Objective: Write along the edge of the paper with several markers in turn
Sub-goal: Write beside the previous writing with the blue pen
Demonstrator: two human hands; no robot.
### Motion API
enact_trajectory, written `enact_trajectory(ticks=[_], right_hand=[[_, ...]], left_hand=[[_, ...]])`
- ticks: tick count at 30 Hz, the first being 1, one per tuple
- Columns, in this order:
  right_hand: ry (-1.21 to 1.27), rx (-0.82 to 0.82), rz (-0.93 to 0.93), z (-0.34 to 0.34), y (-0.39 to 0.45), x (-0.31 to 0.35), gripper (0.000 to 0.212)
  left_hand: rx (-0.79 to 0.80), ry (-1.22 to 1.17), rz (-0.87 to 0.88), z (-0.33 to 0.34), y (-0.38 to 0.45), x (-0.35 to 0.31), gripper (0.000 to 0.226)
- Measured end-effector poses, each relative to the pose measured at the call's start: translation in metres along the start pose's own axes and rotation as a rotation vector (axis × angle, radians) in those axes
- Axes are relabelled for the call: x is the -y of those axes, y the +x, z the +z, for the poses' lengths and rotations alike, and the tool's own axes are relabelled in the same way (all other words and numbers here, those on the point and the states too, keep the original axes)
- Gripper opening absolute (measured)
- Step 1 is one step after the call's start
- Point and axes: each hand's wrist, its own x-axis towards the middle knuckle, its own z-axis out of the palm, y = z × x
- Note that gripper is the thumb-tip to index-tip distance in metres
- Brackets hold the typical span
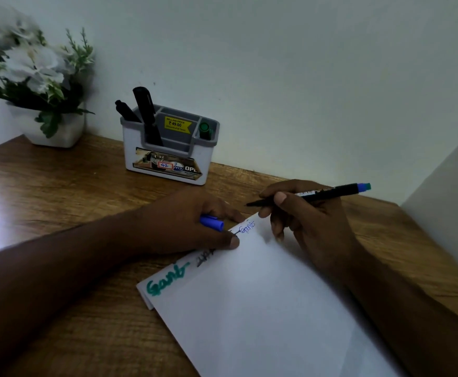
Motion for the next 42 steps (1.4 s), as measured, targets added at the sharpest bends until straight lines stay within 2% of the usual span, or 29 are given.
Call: enact_trajectory(ticks=[6,8,9,11,16,19,28,32,35,37,39,41,42], right_hand=[[-0.028,0.144,-0.05,0.005,-0.003,0.008,0.013],[-0.051,0.139,-0.051,0.005,-0.004,0.008,0.01],[-0.061,0.135,-0.053,0.006,-0.004,0.008,0.009],[-0.065,0.136,-0.053,0.007,-0.005,0.008,0.007],[-0.039,0.102,-0.015,0.011,-0.005,0.009,0.015],[-0.024,0.094,-0.035,0.007,-0.004,0.01,0.012],[0.075,0.044,-0.035,0.006,-0.002,0.01,0.016],[0.032,0.144,-0.01,0.01,-0.004,0.005,0.016],[-0.053,0.163,-0.011,0.014,-0.002,0.003,0.016],[-0.054,0.197,0.02,0.012,-0.002,0.002,0.02],[0.084,0.273,0.096,0.008,-0.004,-0.001,0.029],[0.244,0.273,0.159,0.008,-0.004,-0.001,0.04],[0.252,0.254,0.168,0.008,-0.003,-0.002,0.039]], left_hand=[[-0.09,-0.12,-0.056,0.001,-0.004,0.0,0.013],[-0.088,-0.117,-0.057,0.0,-0.004,0.003,0.055],[-0.077,-0.119,-0.06,0.0,-0.004,0.003,0.068],[-0.083,-0.114,-0.059,0.0,-0.005,0.003,0.071],[-0.118,-0.111,-0.058,0.001,-0.004,0.004,0.05],[-0.136,-0.121,-0.069,0.001,-0.004,0.003,0.056],[-0.168,-0.105,-0.126,-0.001,0.0,0.004,0.038],[-0.178,-0.105,-0.057,0.001,-0.001,0.004,0.013],[-0.157,-0.116,0.001,0.0,-0.001,0.007,0.006],[-0.137,-0.083,0.033,0.0,0.001,0.01,0.02],[-0.092,-0.034,0.041,0.001,0.001,0.011,0.035],[-0.052,-0.029,0.049,0.002,0.0,0.01,0.047],[-0.037,-0.04,0.07,0.003,-0.001,0.008,0.052]])
